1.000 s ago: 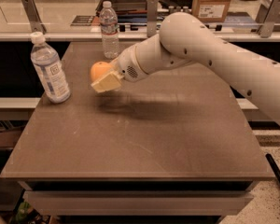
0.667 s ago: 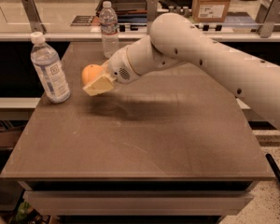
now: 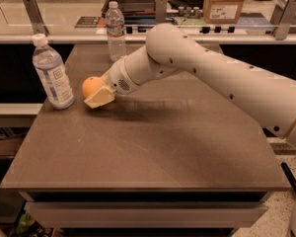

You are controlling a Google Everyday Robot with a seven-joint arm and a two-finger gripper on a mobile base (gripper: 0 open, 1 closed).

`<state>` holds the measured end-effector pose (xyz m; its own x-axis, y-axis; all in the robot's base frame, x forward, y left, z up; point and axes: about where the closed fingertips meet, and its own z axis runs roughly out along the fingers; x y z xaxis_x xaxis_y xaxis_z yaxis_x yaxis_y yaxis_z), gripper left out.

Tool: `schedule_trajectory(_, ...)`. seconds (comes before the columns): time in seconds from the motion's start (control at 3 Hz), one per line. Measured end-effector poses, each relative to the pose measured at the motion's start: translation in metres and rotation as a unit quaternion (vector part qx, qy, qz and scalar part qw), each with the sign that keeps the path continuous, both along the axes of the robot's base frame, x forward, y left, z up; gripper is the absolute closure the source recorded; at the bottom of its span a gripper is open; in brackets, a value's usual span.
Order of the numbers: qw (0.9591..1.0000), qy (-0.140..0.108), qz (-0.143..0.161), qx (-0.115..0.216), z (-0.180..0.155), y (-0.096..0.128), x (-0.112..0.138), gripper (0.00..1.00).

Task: Move orange near blue plastic bottle

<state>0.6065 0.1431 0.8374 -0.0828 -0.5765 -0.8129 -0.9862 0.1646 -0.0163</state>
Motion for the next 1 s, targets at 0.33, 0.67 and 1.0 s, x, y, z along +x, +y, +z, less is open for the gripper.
schedule_trajectory(0.33, 0.9999, -0.010, 0.003, -0.013, -0.0136, -0.0013, 0.0085, 1.00)
schedule_trajectory(0.67, 0.9995, -0.018, 0.005, -0.024, -0.0205, -0.0001, 0.0106, 1.00)
schedule_trajectory(1.0, 0.9995, -0.018, 0.005, -0.024, -0.0179, -0.0001, 0.0106, 0.84)
